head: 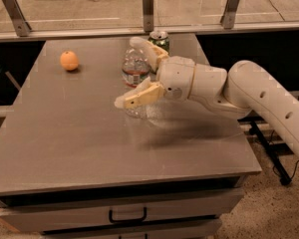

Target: Place water bottle upright

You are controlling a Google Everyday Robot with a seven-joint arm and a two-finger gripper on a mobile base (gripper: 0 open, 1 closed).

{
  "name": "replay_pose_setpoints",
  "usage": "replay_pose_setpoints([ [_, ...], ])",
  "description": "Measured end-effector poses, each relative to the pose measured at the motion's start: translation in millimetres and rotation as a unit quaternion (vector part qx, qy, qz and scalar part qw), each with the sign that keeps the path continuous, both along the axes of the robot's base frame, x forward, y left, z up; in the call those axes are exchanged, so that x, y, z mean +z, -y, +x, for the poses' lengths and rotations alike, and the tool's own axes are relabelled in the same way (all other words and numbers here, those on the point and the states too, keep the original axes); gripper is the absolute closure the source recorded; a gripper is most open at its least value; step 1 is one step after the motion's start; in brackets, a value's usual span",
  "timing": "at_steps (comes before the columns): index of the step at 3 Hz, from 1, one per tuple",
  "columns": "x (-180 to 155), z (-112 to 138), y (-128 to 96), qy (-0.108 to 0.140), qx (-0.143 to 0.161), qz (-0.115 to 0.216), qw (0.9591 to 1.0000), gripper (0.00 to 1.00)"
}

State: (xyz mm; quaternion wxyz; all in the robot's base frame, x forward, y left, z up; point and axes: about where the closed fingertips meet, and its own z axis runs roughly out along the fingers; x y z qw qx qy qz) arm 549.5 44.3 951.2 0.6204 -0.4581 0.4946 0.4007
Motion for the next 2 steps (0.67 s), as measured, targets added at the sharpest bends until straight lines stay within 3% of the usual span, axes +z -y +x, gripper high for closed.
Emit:
replay_pose_setpoints([
  [1,7.7,-0.7,13.5,-0.003,-0.013,-0.028,0.9995,0.00],
  [2,28.0,-6.7,64.4,-0.011,-0.056,-0.096,0.9937,0.00],
])
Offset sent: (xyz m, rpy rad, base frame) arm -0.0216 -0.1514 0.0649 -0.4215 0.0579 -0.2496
